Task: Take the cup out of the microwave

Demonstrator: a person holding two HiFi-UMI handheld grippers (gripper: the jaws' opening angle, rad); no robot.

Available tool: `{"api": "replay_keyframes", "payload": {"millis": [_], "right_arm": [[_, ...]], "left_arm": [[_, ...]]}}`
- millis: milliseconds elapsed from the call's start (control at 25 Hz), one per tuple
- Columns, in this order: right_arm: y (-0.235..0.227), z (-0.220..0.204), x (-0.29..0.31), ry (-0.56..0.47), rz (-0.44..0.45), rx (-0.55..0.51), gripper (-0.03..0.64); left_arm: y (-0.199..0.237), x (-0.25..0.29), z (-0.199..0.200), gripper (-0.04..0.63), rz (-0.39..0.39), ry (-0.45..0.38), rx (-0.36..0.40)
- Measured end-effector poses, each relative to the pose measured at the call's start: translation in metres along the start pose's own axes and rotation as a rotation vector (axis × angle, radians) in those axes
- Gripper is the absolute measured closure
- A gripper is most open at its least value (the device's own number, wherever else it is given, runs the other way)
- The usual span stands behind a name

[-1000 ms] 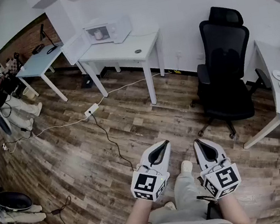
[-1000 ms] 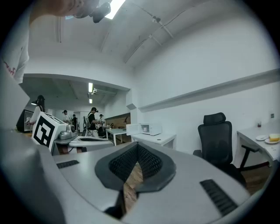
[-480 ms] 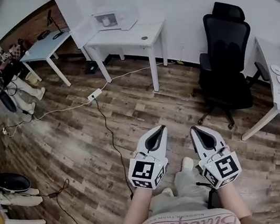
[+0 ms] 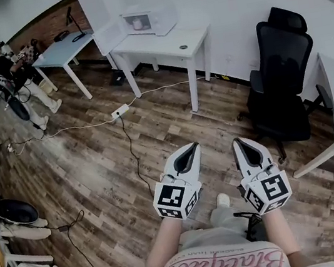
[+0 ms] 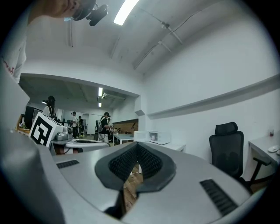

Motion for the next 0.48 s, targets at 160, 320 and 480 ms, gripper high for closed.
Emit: {"api": "replay_keyframes", "payload": {"millis": [160, 320, 480], "right_arm": [[-0.015, 0.007, 0.028, 0.002, 0.049, 0.001, 0.604], [-0.032, 0.012, 0.056, 0.008, 0.084, 0.003, 0.604], [-0.049, 0.013, 0.083, 0.032, 0.123, 0.002, 0.604]], "left_arm": [[0.016, 0.025, -0.001, 0.592, 0.035, 0.0, 0.001], [0.028, 0.049, -0.003, 0.592, 0.053, 0.017, 0.019], [0.044, 0.074, -0.003, 0.592, 0.086, 0.032, 0.029]]}}
Point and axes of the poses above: the fingertips, and each gripper's own axes: x forward along the fingers, y to its left, z out of its top, the point moved 4 cm from there along -x, backward along the fingers, and after that the axes turned 14 degrees about x, right-handed, at the moved point
